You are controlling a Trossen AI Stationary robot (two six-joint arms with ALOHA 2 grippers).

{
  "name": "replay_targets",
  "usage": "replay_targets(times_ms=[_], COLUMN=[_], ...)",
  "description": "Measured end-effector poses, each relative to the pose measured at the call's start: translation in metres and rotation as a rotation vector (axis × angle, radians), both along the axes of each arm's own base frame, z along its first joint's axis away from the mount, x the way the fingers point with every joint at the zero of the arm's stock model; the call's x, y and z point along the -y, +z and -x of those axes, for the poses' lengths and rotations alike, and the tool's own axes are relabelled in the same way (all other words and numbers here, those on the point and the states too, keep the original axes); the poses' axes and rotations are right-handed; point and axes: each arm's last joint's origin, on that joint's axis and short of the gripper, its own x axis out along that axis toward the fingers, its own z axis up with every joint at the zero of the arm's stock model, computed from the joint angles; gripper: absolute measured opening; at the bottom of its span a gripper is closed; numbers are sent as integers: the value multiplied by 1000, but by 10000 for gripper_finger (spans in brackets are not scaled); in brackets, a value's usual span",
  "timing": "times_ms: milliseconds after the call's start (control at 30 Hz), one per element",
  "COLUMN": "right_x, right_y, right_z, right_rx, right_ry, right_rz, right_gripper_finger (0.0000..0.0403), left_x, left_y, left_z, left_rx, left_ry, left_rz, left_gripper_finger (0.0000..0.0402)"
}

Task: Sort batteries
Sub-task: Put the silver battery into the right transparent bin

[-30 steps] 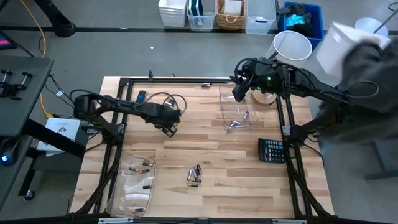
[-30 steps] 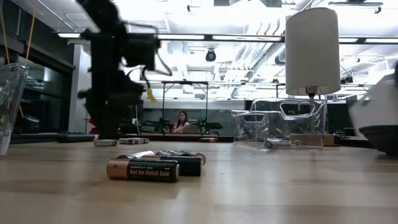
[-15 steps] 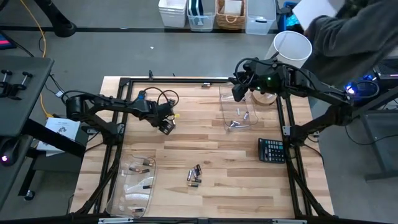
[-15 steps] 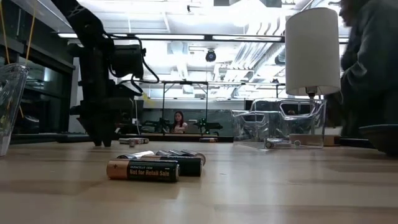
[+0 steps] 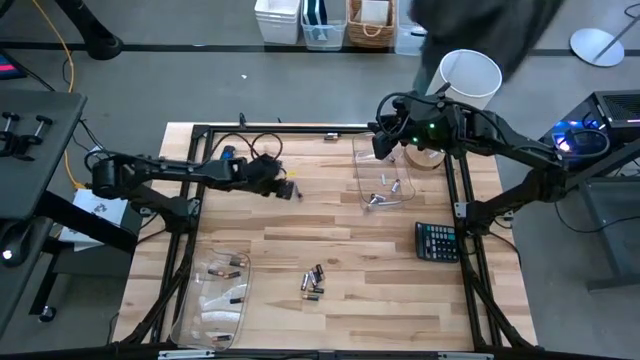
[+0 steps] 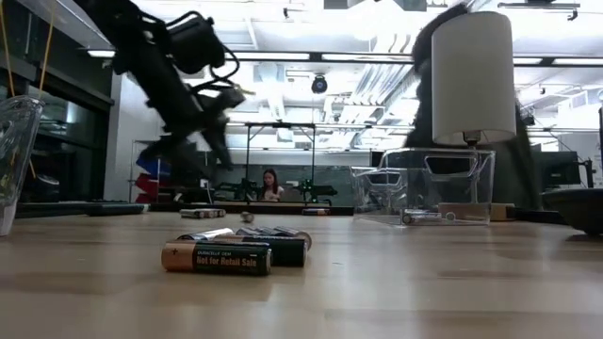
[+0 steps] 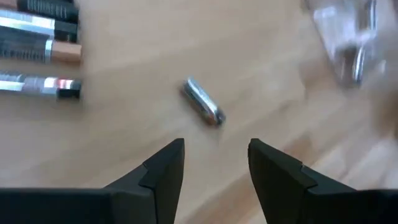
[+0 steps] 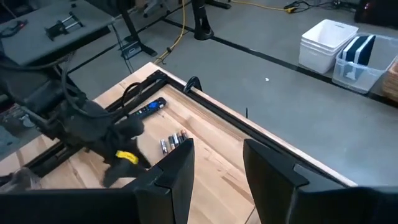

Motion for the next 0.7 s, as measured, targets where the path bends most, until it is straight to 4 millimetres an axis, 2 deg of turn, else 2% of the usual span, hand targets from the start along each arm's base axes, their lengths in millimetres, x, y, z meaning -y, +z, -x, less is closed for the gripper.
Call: replay_targets(times_ms=[100,233,333,500,700], right_x=[1,2,3,12,28], right_y=[0,0,0,1,1], right_z=[1,1,1,3,8], right_rx=[1,-5,-17,-15,-23], right_ry=[-36,-113,-144,-192,-247], right_rz=[14,54,85,88,90], right_gripper_finger=[134,134,134,134,134], left_x=[-8,-23,-34,-46,-62], left_y=[-9,-23,-29,-16,-10], left_z=[-19,-50,-71,-111,-157], left_rx=[-28,-112,-124,-55,-105], left_ry=[53,40,37,78,119], left_rz=[-59,-170,-149,-70,-75], left_gripper_finger=[167,167,167,167,167])
